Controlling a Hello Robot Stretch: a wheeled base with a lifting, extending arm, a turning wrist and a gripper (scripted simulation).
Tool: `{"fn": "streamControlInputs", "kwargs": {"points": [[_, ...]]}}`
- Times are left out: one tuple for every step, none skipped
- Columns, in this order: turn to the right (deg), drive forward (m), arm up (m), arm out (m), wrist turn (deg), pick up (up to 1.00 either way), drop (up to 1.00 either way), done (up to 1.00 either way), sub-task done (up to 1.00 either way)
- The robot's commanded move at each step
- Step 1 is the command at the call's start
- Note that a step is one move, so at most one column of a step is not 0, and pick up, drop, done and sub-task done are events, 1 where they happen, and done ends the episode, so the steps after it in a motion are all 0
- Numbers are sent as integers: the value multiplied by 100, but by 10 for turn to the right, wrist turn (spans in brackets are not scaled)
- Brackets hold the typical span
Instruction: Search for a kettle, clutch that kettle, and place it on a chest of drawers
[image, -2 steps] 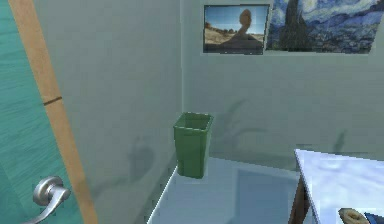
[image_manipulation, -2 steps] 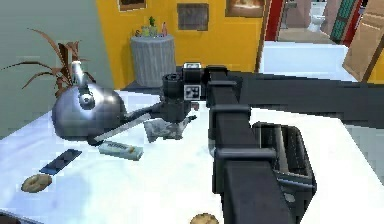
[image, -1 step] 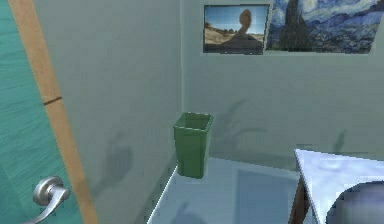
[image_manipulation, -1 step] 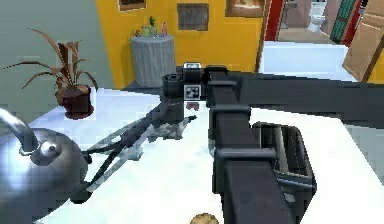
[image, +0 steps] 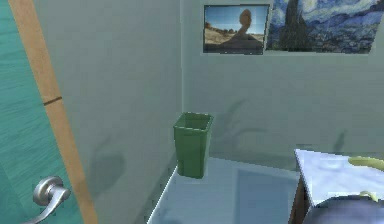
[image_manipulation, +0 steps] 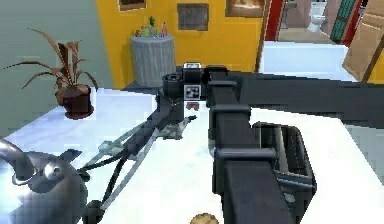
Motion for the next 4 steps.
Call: {"fn": "streamControlInputs", "kwargs": {"points": [[0, 0, 0, -26, 0, 0, 0, 0, 0], [-450, 0, 0, 0, 0, 0, 0, 0, 0], [-450, 0, 0, 0, 0, 0, 0, 0, 0], [-450, 0, 0, 0, 0, 0, 0, 0, 0]]}}
